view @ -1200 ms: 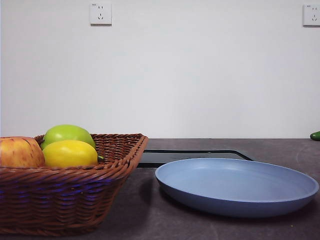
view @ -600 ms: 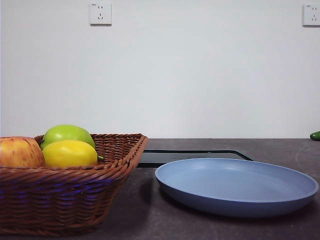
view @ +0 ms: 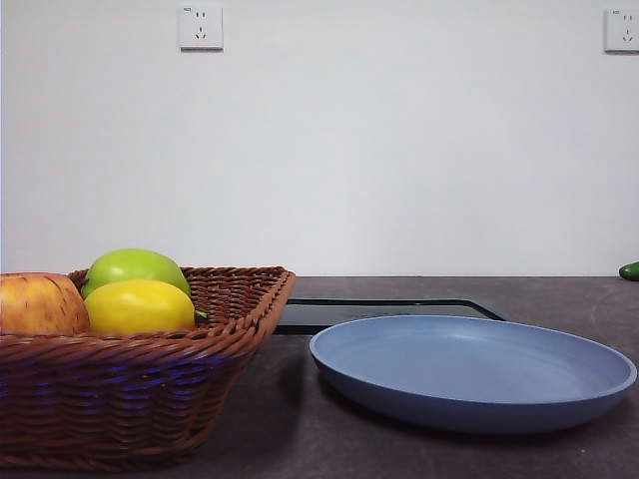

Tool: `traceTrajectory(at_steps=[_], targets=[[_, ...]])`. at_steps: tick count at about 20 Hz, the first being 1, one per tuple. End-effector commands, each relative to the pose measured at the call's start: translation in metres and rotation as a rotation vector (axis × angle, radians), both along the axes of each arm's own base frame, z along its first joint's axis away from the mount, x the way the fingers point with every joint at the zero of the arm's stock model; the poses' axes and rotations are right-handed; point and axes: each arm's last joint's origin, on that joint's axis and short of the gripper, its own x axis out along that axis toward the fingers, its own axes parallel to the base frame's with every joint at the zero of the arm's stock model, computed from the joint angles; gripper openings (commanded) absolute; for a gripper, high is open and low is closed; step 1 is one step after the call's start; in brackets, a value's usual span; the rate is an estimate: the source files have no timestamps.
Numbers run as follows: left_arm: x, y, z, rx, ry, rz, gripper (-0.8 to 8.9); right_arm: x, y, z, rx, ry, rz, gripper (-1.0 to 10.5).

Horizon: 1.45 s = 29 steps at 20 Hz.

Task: Take the lemon from the basket,put the lemon in the plate,hand out the plate

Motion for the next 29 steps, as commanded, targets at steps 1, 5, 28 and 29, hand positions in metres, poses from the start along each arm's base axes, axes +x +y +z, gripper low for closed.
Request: traceTrajectory(at_steps=[1,5,28,29], targets=[[0.013,-0.001,0.010,0.041,0.018,-0.076,0.06,0.015,0.003,0.008,-0.081,0.069,0.070,0.0],[0.033,-0.006,0.020,0.109,0.135,-0.176,0.06,0.044,0.011,0.002,-0.065,0.257,0.246,0.0],[0.043,-0.022,0.036,0.150,0.186,-0.294,0.08,0.134,0.036,-0.107,0.015,0.643,0.306,1.2],[0.043,-0.022,0.036,0.150,0.189,-0.295,0.08,0.134,0.036,-0.107,0.018,0.643,0.308,0.9]])
